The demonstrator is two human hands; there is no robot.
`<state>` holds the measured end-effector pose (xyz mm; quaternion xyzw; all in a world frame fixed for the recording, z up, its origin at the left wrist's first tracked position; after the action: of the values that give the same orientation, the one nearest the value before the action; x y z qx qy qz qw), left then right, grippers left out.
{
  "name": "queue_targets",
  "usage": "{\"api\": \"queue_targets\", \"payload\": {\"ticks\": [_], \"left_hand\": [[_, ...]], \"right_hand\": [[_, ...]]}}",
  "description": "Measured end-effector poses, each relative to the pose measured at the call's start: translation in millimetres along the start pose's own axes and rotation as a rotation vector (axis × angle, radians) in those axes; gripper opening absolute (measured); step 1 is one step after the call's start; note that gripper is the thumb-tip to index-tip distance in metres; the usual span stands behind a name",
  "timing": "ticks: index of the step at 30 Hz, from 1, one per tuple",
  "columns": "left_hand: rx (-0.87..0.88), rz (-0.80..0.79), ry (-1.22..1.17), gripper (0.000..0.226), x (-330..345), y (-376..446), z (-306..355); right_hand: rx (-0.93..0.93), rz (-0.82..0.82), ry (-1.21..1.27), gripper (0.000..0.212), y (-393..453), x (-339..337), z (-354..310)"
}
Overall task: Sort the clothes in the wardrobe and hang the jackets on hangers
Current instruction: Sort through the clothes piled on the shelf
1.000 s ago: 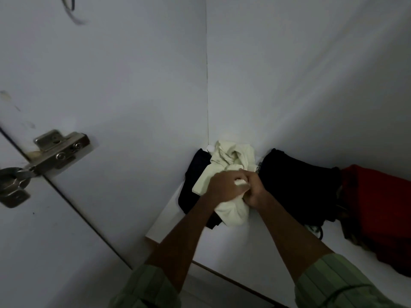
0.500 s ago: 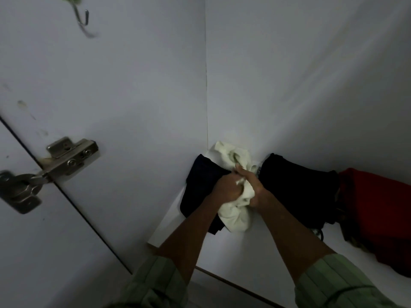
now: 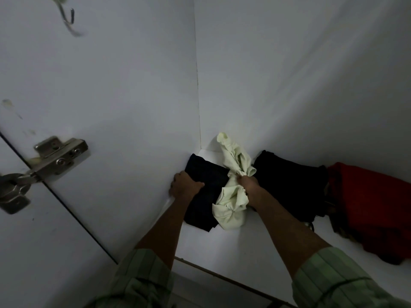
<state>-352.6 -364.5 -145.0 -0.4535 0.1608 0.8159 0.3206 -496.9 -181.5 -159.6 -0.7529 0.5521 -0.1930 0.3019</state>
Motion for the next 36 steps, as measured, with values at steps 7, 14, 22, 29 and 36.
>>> {"api": "queue_targets", "payload": {"ticks": [7,14,22,29,36], "left_hand": [[-0.179,-0.274,-0.326,0.120,3,20,1],[0.104,-0.097,-0.372,0.105,-32,31,48],[0.492,0.404,-0.109,0.024,-159,14,148],[0.572,0.428,-0.559,0.029,-218,6,175],[0.407,0.003,-0.888,0.039,-144,25,146]], "right_hand": [[-0.007,-0.042,-0.006,0.033,-1,-2,4],[0.100,-0.149,0.077,0.030,-16,-6,-2],[-0.112,0.003,0.076,0.052,-32,31,-25],[0.017,-0.450,0.114,0.072,-44,62,-18],[-0.102,-0.277,0.659,0.050,-47,32,-43]]}}
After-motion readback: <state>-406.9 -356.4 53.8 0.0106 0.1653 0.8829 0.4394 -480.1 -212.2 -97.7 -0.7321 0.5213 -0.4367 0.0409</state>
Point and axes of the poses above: each hand's wrist, its own y-axis towards the middle knuckle, its own x-axis out of the palm, z = x × y, the point moved 3 cm from there along y, towards the middle knuckle, and after that the axes turned 14 degrees about x, right-handed, at the moved point
